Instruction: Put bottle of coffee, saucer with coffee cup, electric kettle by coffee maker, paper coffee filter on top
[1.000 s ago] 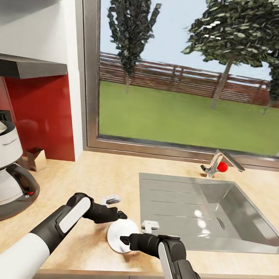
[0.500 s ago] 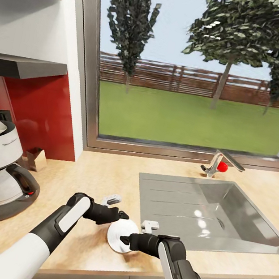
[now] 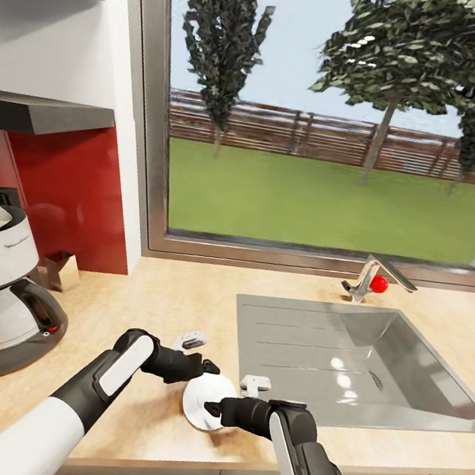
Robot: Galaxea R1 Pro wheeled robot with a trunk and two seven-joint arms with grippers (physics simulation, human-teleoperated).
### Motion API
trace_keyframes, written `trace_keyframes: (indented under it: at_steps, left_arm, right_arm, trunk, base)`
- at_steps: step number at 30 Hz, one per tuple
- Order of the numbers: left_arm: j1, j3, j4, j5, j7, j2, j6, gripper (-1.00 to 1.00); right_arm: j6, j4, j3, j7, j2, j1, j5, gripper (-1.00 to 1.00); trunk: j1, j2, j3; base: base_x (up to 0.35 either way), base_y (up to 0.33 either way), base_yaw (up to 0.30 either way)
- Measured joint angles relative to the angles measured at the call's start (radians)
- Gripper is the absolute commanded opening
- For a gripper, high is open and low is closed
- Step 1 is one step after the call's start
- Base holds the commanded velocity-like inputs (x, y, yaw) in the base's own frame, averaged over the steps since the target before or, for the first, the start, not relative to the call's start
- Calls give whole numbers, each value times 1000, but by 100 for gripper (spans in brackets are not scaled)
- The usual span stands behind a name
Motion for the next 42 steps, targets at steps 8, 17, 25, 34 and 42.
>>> trace_keyframes:
  at_steps: [8, 17, 25, 34, 42]
  left_arm:
    - [24, 0, 10, -2, 0, 2, -3, 100]
    - [32, 1, 11, 1, -4, 0, -7, 100]
    - [32, 1, 10, 0, -3, -11, -4, 100]
    - [32, 0, 10, 2, -2, -16, -4, 100]
    - [33, 1, 5, 1, -1, -16, -3, 100]
  right_arm:
    - [0, 0, 0, 0, 0, 0, 1, 100]
    - [-1, 1, 0, 1, 0, 0, -1, 100]
    - [0, 1, 0, 0, 0, 0, 0, 100]
    - [0, 0, 0, 0, 0, 0, 0, 100]
    - [0, 0, 0, 0, 0, 0, 1, 100]
  trunk:
    - [0, 0, 0]
    - [0, 0, 0]
    - [0, 0, 0]
    - [0, 0, 0]
    - [0, 0, 0]
  base:
    - [0, 0, 0]
    - [0, 0, 0]
    - [0, 0, 0]
    - [0, 0, 0]
    - [0, 0, 0]
